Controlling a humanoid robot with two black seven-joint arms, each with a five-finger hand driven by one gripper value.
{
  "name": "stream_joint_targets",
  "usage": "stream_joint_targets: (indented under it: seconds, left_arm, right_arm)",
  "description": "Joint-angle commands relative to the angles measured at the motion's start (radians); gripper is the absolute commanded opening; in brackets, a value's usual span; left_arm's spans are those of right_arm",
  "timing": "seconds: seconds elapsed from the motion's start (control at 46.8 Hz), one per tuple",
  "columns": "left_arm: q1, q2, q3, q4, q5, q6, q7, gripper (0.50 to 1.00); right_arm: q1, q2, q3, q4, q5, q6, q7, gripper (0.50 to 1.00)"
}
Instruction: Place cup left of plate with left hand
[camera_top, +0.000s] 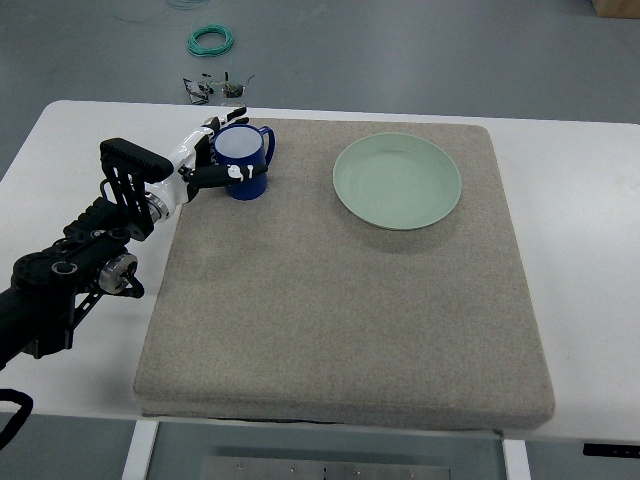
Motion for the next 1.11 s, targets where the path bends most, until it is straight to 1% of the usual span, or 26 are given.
stream_joint_targets:
  seconds: [0.0, 0.021, 0.427, 0.619, 0.768, 0.939, 1.089]
  left_arm:
    - [0.0, 0.006, -0.002, -0.003, 0.0, -0.002, -0.001, 0.983]
    - [0.0, 0.006, -0.002, -0.003, 0.0, -0.002, 0.0, 0.994]
    - [0.003, 0.049, -0.058, -0.028, 0.0, -0.005, -0.008, 0.994]
    - [-0.002, 0.076, -0.132, -0.072, 0.0, -0.006, -0.008, 0.994]
    - [-0.012, 0.076, -0.216, -0.092, 0.0, -0.006, -0.006, 0.996]
    - [-0.057, 0.072, -0.235, -0.109, -0.017, -0.005, -0.005, 0.996]
    - [-0.124, 0.06, -0.227, -0.091, -0.155, -0.002, 0.018, 0.994]
  right_arm:
    - [0.0, 0.0, 0.0, 0.0, 0.0, 0.0, -0.001, 0.934]
    - [0.0, 0.0, 0.0, 0.0, 0.001, 0.0, 0.001, 0.934]
    - [0.0, 0.0, 0.0, 0.001, -0.001, 0.0, -0.001, 0.934]
    - [0.0, 0.0, 0.0, 0.0, -0.001, 0.0, 0.001, 0.934]
    - [0.0, 0.0, 0.0, 0.001, 0.001, 0.0, -0.001, 0.934]
    - [0.0, 0.0, 0.0, 0.0, 0.0, 0.0, 0.001, 0.934]
    - [0.0, 0.0, 0.0, 0.0, -0.001, 0.0, -0.001, 0.934]
